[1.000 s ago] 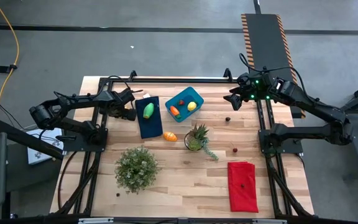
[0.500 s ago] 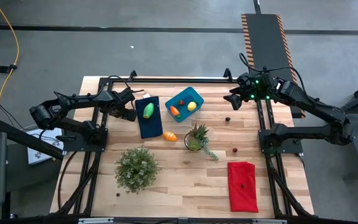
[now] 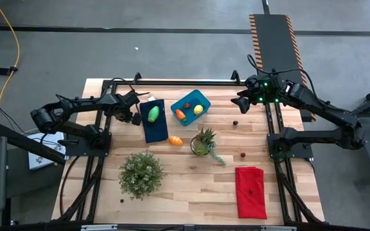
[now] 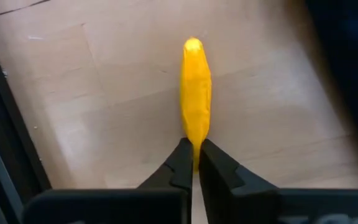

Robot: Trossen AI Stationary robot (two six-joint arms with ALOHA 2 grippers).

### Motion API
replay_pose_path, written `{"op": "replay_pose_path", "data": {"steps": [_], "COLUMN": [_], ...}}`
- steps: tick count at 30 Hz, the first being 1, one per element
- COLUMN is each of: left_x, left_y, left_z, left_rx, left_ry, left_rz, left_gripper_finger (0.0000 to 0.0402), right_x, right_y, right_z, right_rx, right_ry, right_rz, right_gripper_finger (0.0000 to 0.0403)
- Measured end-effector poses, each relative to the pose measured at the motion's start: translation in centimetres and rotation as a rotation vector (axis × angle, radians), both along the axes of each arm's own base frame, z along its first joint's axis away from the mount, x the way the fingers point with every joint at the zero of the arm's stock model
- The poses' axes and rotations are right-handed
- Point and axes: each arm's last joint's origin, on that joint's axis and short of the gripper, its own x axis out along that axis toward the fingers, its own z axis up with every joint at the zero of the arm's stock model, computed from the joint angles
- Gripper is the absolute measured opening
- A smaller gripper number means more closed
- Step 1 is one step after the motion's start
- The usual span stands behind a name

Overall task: Pick and placing Produce into tupperware
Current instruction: Put the yellow corn into the blue bin

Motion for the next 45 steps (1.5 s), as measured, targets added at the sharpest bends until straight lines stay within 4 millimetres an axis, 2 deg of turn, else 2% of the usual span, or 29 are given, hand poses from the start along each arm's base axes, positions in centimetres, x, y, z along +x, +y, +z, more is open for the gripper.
{"op": "replay_pose_path", "data": {"steps": [6,15,38,45], "left_x": [0.0,0.3,2.6,2.9], "left_y": [0.0,0.2,2.5,2.8], "left_z": [0.0,0.4,4.4,6.1], "left_rx": [0.0,-0.003,0.058,0.051], "left_ry": [0.0,-0.027,-0.175,-0.166], "left_rz": [0.0,0.0,-0.081,-0.131], "left_gripper_finger": [0.0021,0.0004,0.0007,0.0007], "right_x": [0.0,0.0,0.1,0.1], "right_y": [0.0,0.0,-0.1,-0.1], "right_z": [0.0,0.1,0.1,0.1], "right_rx": [-0.001,-0.004,-0.009,-0.01], "right_ry": [-0.002,-0.006,-0.014,-0.015], "right_rz": [0.0,0.0,0.0,0.0], "right_gripper_finger": [0.0256,0.0256,0.0256,0.0256]}}
